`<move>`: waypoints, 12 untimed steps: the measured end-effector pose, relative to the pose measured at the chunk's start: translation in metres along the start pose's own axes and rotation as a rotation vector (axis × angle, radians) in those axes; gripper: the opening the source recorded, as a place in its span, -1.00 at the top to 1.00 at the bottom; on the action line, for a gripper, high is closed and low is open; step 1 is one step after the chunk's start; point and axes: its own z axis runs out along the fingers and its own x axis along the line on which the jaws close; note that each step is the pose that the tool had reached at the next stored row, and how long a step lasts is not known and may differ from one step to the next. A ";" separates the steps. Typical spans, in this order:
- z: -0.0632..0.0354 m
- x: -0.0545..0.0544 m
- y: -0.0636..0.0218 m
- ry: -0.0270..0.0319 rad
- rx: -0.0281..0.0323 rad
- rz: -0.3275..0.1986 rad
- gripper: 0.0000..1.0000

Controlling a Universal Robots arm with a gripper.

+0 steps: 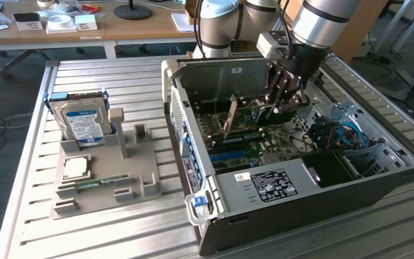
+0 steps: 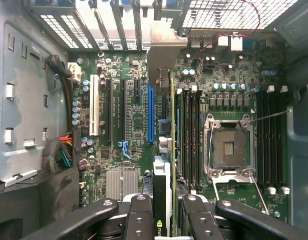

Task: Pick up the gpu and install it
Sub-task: 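Insert the gpu into the slot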

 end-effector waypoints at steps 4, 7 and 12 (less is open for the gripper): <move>0.0000 0.000 0.0000 0.0000 0.0000 0.000 0.47; 0.0002 0.000 0.0000 -0.0003 0.0001 0.000 0.47; 0.0032 0.001 -0.0003 0.0000 0.0003 0.000 0.47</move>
